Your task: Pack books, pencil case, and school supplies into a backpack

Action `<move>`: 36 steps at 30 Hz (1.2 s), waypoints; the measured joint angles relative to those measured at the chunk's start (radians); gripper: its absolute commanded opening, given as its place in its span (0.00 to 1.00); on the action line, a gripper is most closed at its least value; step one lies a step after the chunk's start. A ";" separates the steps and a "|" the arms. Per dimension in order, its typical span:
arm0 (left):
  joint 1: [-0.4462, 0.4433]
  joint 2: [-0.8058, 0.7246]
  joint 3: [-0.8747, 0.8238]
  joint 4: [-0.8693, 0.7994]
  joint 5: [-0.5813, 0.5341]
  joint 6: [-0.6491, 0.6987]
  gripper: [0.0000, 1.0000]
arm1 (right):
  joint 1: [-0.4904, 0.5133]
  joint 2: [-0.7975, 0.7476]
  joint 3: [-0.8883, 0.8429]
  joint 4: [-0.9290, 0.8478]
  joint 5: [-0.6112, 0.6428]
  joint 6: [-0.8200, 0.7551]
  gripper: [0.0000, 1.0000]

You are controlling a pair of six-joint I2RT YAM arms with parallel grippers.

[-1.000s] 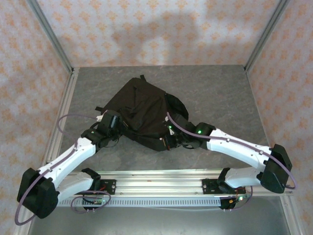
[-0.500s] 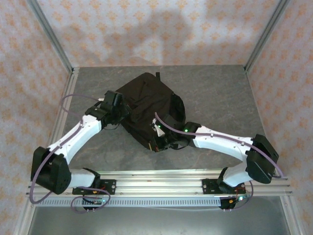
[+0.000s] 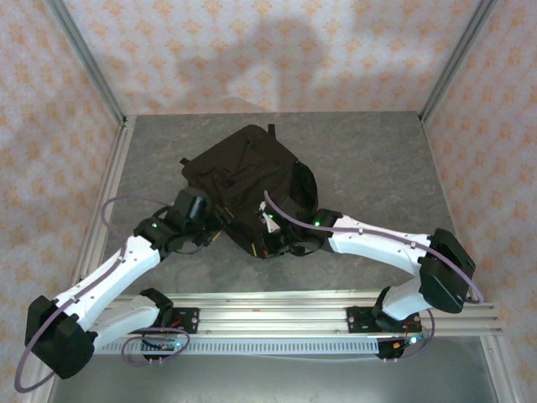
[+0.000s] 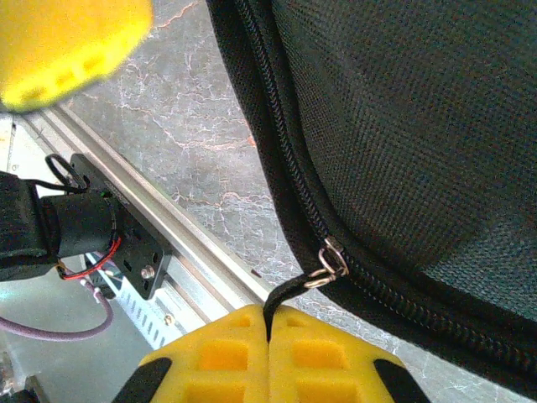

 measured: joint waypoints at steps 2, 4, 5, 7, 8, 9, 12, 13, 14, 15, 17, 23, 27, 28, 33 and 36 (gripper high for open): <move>-0.048 0.008 -0.003 0.001 -0.002 -0.027 0.53 | 0.000 0.000 0.000 0.000 0.000 0.000 0.00; -0.074 0.025 -0.002 0.012 -0.005 -0.046 0.51 | 0.000 0.000 0.000 0.000 0.000 0.000 0.00; -0.082 0.035 -0.002 0.016 -0.006 -0.051 0.50 | 0.000 0.000 0.000 0.000 0.000 0.000 0.00; -0.097 0.056 -0.002 0.023 -0.013 -0.061 0.48 | 0.000 0.000 -0.002 0.002 0.000 0.000 0.00; -0.102 0.063 -0.003 0.027 -0.014 -0.067 0.47 | 0.000 0.000 -0.003 0.004 0.000 0.000 0.00; -0.108 0.070 -0.003 0.034 -0.016 -0.073 0.46 | 0.000 0.000 -0.004 0.007 0.000 0.000 0.00; -0.121 0.082 -0.008 0.050 -0.026 -0.081 0.43 | 0.000 0.000 -0.005 0.010 0.000 0.000 0.00; -0.121 0.085 -0.009 0.053 -0.029 -0.082 0.42 | 0.000 0.000 -0.006 0.014 0.000 0.000 0.00; -0.125 0.089 -0.010 0.058 -0.032 -0.083 0.41 | 0.000 0.000 -0.009 0.019 0.000 0.001 0.00; -0.126 0.092 -0.010 0.061 -0.034 -0.084 0.38 | 0.000 0.000 -0.011 0.023 0.000 0.003 0.00; -0.126 0.100 -0.013 0.070 -0.036 -0.084 0.35 | 0.000 0.000 -0.013 0.026 0.000 0.004 0.00; -0.127 0.130 -0.018 0.090 -0.058 -0.076 0.16 | 0.000 -0.001 -0.019 0.029 0.001 0.004 0.00; -0.133 0.130 -0.018 0.089 -0.087 -0.070 0.01 | 0.000 -0.008 -0.030 0.028 0.006 0.003 0.00; -0.133 0.129 -0.018 0.089 -0.089 -0.069 0.00 | 0.000 -0.011 -0.031 0.028 0.009 0.003 0.00; -0.133 0.129 -0.018 0.089 -0.099 -0.069 0.00 | -0.004 -0.041 -0.050 0.018 0.037 -0.002 0.00; -0.133 0.117 -0.018 0.084 -0.107 -0.068 0.00 | -0.020 -0.064 -0.064 0.010 0.047 -0.009 0.00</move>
